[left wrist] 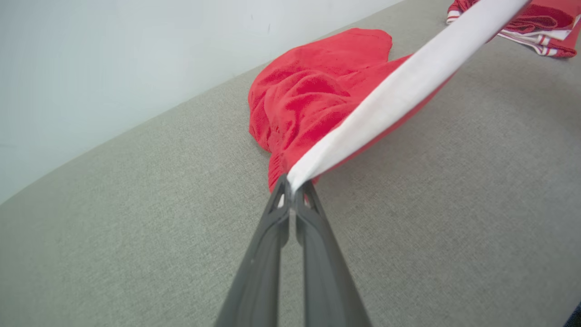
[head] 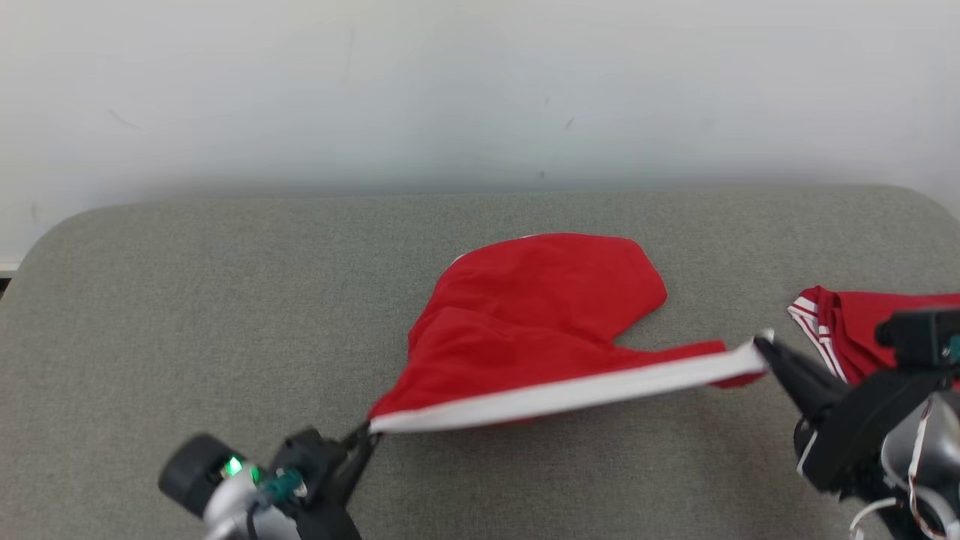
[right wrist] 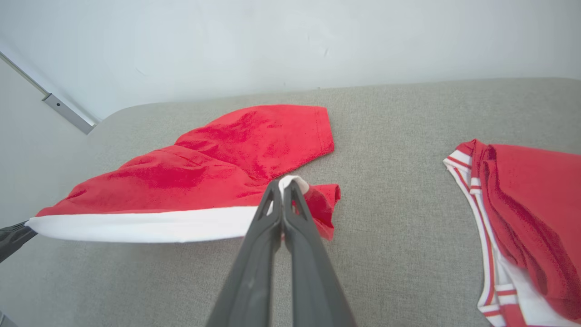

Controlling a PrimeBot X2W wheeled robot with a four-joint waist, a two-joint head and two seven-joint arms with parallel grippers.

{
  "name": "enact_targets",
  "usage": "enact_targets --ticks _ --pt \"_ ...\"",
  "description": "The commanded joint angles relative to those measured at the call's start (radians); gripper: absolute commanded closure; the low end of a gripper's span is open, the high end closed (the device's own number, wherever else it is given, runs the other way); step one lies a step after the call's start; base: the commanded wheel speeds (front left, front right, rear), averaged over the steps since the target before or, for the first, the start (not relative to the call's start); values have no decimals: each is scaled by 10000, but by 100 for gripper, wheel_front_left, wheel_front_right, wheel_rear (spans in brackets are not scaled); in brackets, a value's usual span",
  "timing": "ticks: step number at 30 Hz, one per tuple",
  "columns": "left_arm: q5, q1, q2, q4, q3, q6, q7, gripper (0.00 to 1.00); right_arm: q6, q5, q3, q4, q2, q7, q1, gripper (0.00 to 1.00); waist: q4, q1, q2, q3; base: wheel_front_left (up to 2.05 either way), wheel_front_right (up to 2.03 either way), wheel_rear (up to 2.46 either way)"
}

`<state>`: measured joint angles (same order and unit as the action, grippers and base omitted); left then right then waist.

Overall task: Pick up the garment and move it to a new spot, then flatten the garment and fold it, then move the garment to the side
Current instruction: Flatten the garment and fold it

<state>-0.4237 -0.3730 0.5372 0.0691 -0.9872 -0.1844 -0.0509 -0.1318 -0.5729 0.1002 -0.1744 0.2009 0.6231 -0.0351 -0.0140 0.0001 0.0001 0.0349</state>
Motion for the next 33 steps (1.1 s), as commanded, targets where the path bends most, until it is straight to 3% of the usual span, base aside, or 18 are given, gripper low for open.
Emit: enact_targets --ticks 1,7,14,20,27,33 --pt "-63 -269 145 -16 123 11 61 100 25 130 14 -31 143 -203 -298 100 -25 -1 -1 -50 0 0 0" --pt "394 -2019 302 217 531 424 -119 100 25 493 -190 582 743 -1307 -1982 100 -58 -1 -1 -139 0 0 0" --pt "340 -3671 -30 1069 1125 630 -107 100 26 818 -809 1356 1268 -2222 -3619 100 -191 -1 -1 -156 0 0 0" --pt "229 -4755 -444 1863 1476 741 105 100 28 927 -1192 1957 1368 -3077 -4865 100 -341 -1 -1 -95 0 0 0" --pt "389 -5999 -633 2500 1733 948 419 100 31 1323 -843 2522 1287 -4665 -6317 100 -468 -1 -1 83 0 0 0" --pt "306 -6569 -669 2750 1724 1291 416 100 36 1172 -1058 3126 1268 -4763 -6956 100 -552 -1 -1 264 0 0 0"
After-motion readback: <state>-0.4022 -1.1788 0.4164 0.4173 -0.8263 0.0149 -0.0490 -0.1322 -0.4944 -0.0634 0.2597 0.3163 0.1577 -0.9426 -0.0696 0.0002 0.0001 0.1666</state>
